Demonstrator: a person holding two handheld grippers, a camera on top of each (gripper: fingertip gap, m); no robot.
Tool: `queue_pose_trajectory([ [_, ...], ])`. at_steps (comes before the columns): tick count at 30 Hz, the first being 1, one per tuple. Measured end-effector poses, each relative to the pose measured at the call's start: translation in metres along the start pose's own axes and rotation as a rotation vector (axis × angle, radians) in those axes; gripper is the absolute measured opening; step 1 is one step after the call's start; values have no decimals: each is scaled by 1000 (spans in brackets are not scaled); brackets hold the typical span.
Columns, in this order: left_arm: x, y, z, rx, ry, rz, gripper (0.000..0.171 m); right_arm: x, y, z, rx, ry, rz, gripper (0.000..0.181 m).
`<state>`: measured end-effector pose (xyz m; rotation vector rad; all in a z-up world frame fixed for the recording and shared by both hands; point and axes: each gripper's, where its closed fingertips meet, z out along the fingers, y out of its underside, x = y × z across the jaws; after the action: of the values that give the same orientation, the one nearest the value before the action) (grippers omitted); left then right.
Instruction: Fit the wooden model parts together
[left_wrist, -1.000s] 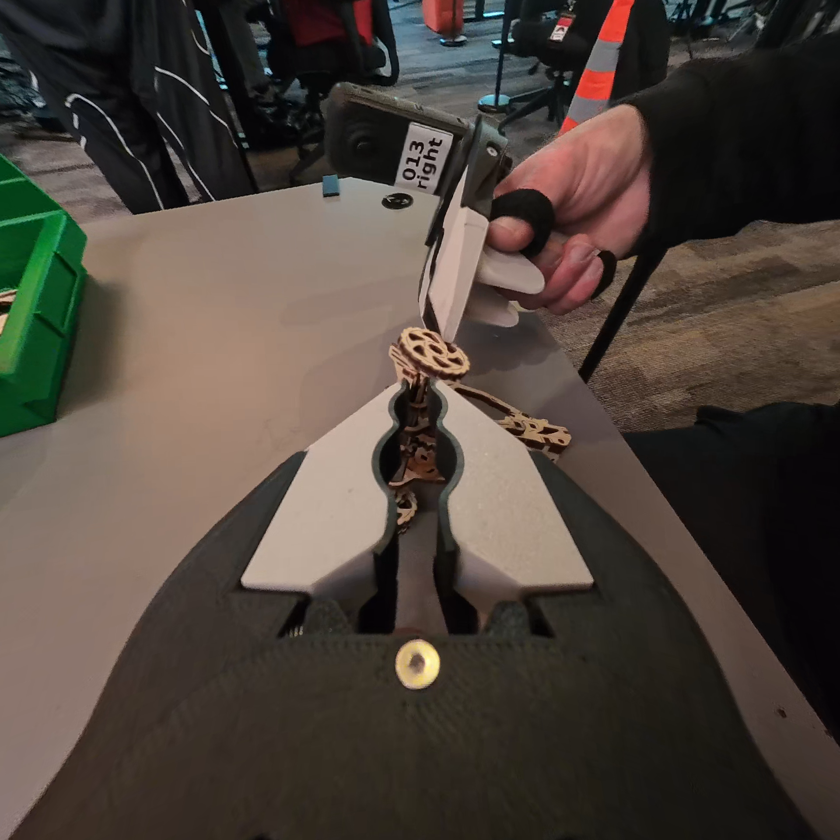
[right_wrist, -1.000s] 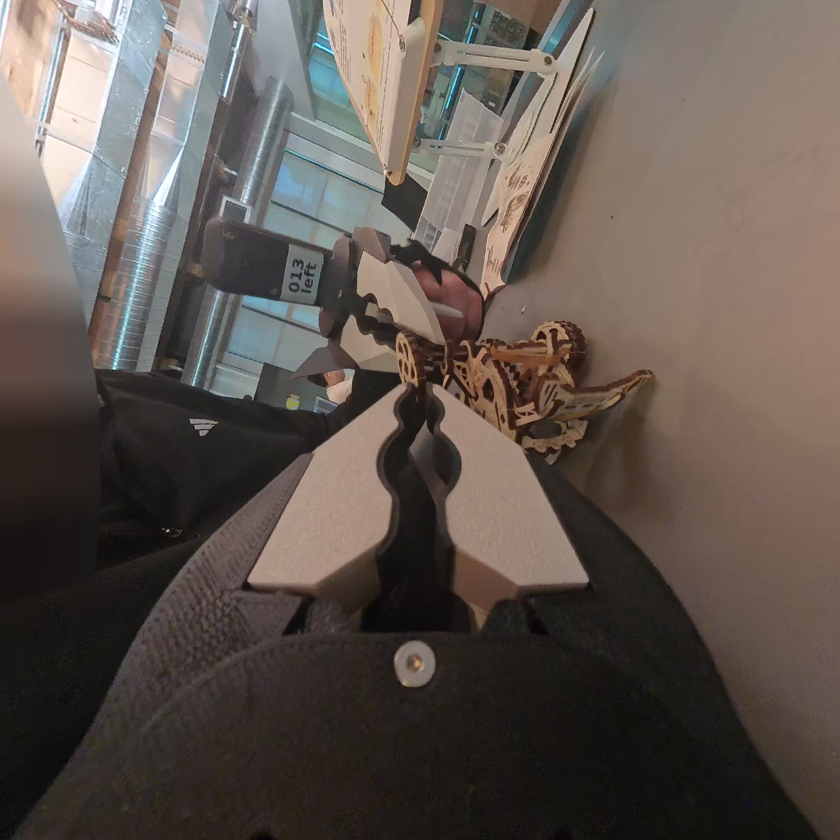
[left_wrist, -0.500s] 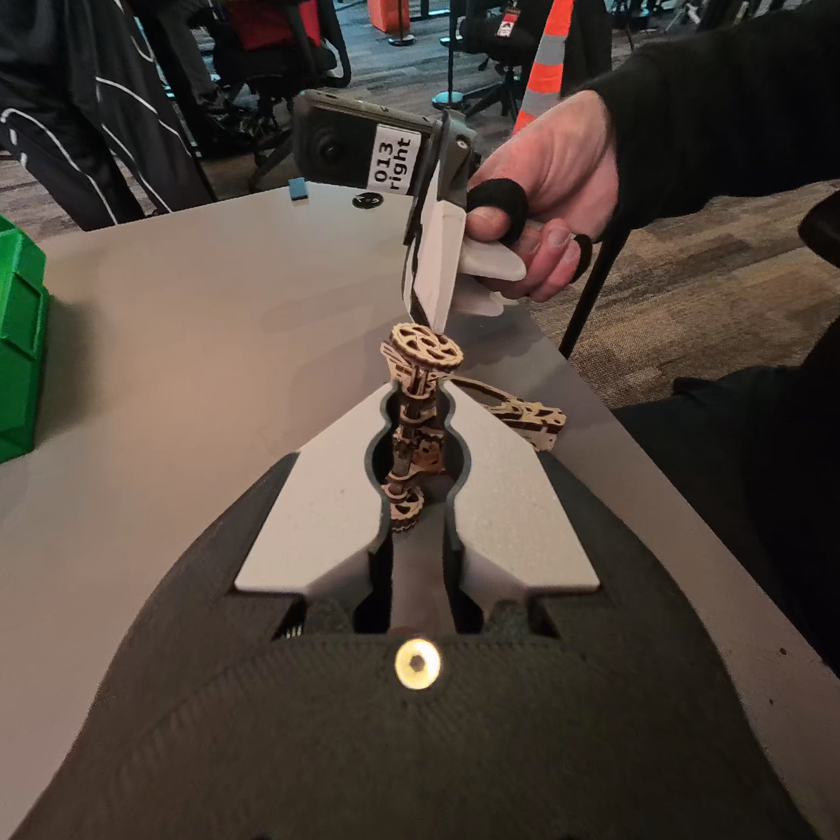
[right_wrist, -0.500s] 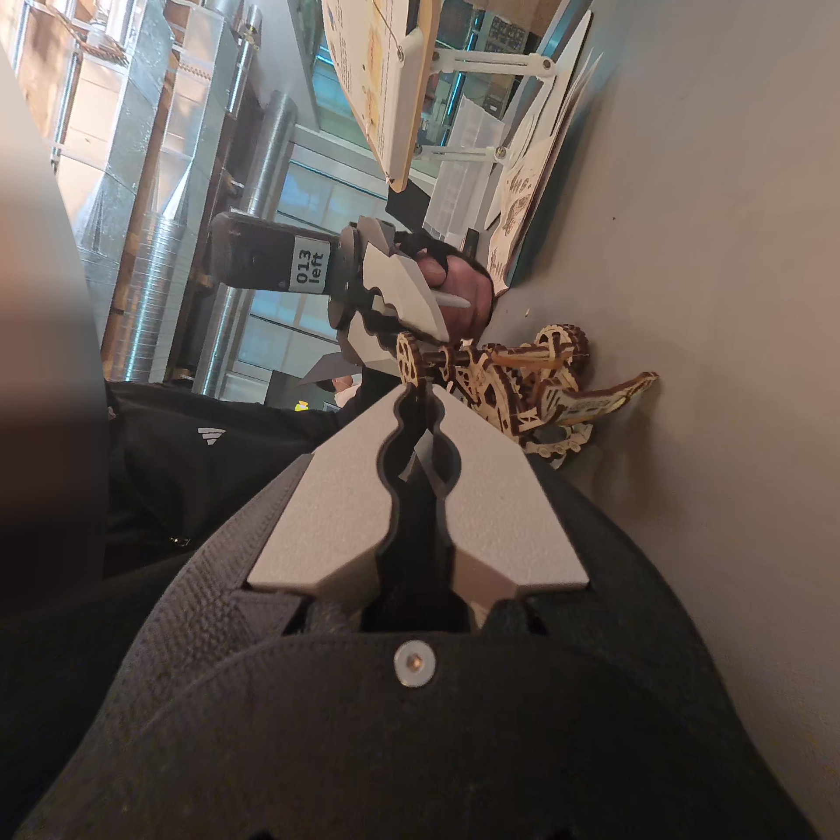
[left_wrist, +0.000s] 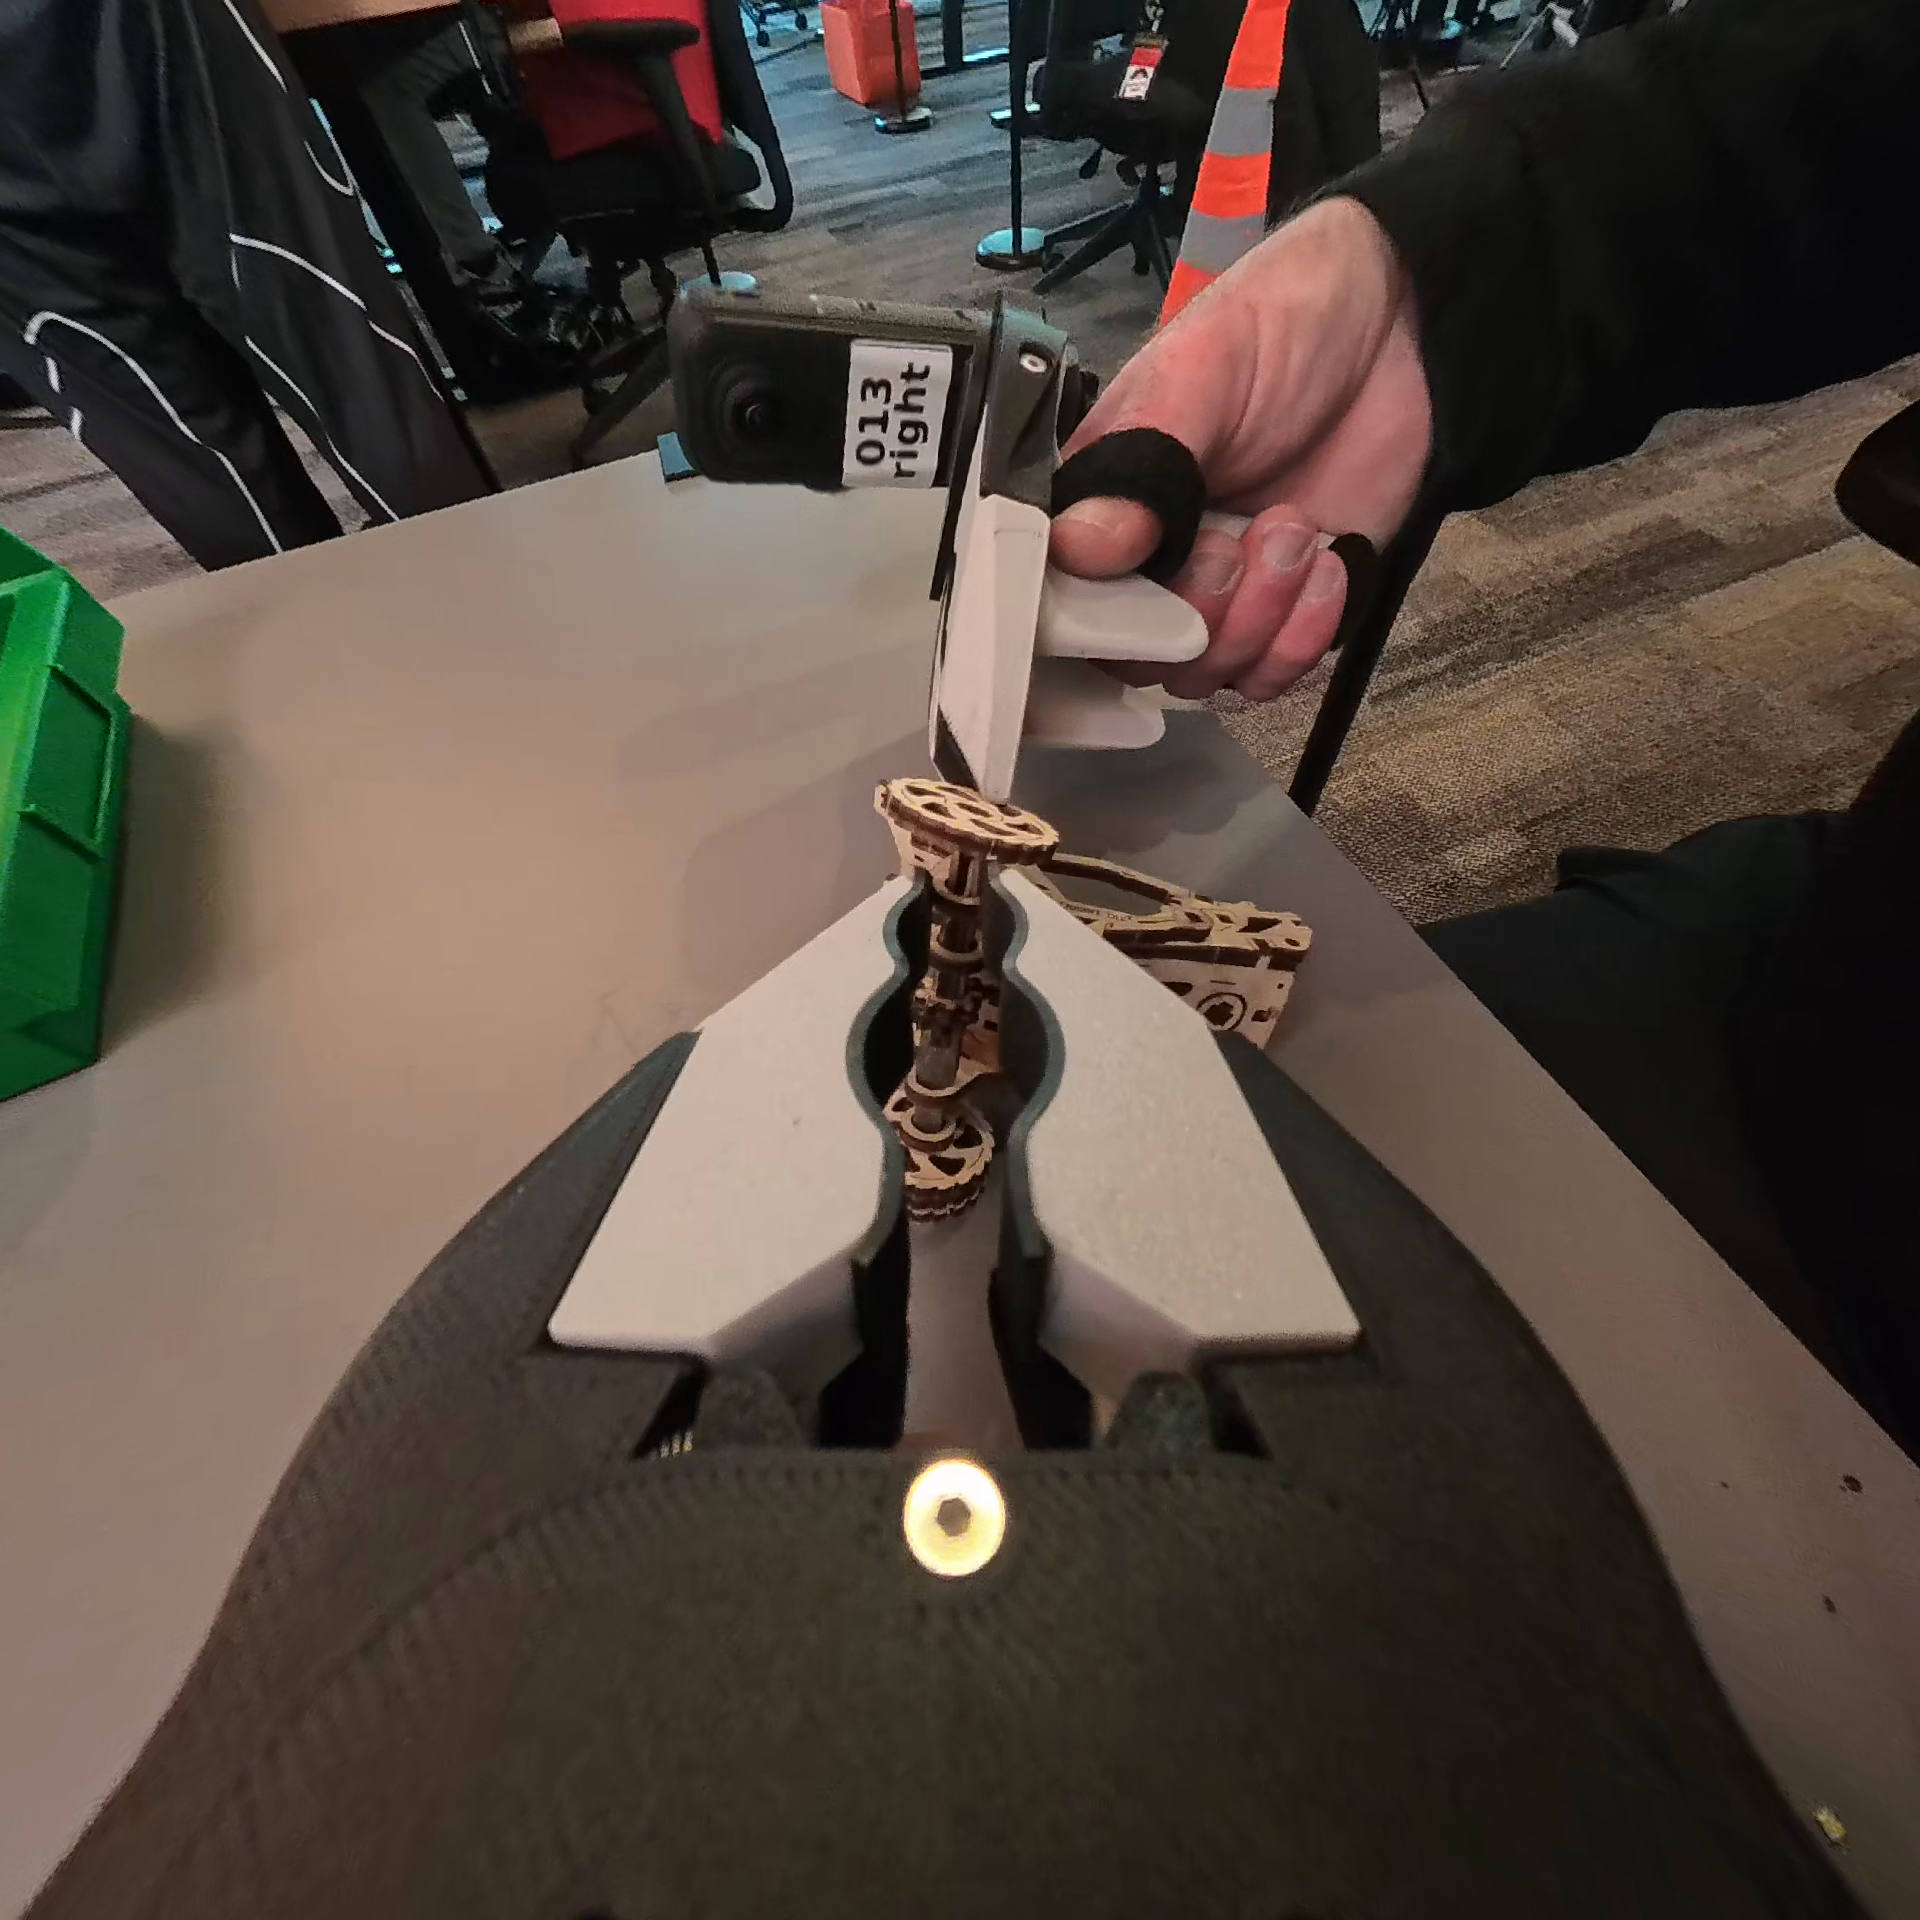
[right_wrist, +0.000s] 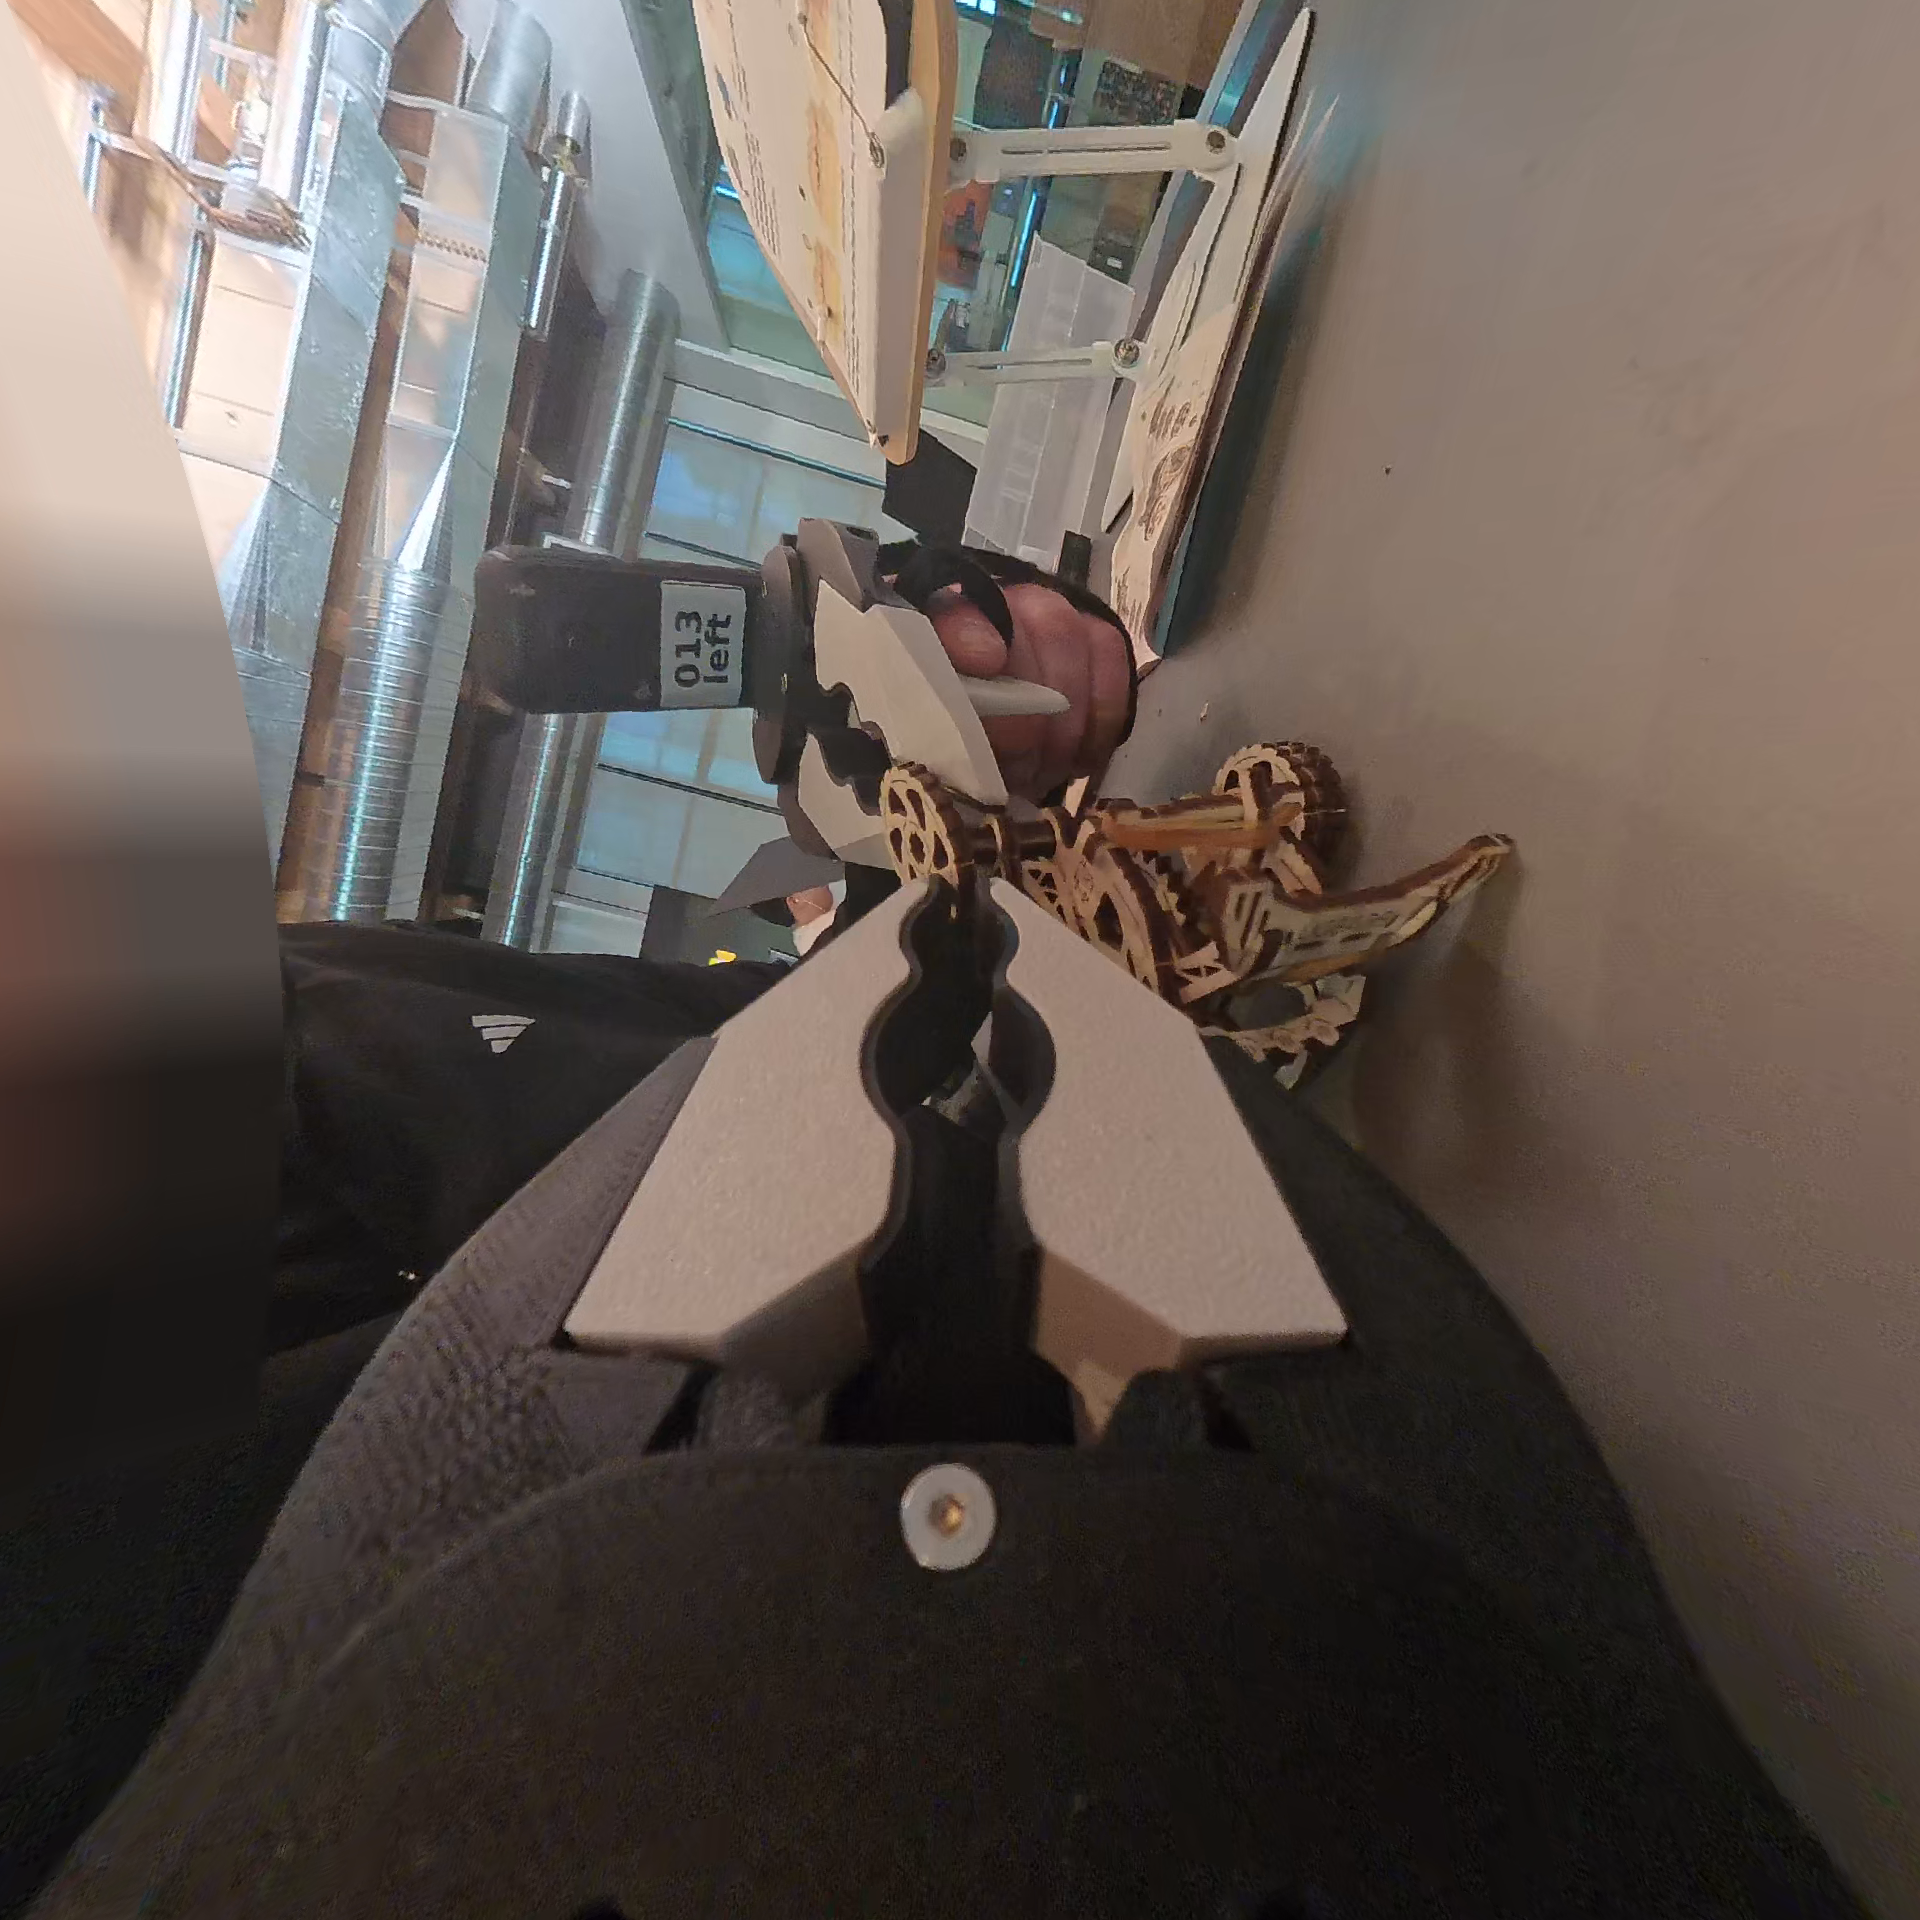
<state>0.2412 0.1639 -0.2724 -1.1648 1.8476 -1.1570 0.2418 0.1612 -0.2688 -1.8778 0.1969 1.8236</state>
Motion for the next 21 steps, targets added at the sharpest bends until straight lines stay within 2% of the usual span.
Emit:
queue_pose_trajectory([
  [21, 0, -1, 1, 17, 1, 6, 5, 3, 2, -2, -160, 92, -36, 3],
])
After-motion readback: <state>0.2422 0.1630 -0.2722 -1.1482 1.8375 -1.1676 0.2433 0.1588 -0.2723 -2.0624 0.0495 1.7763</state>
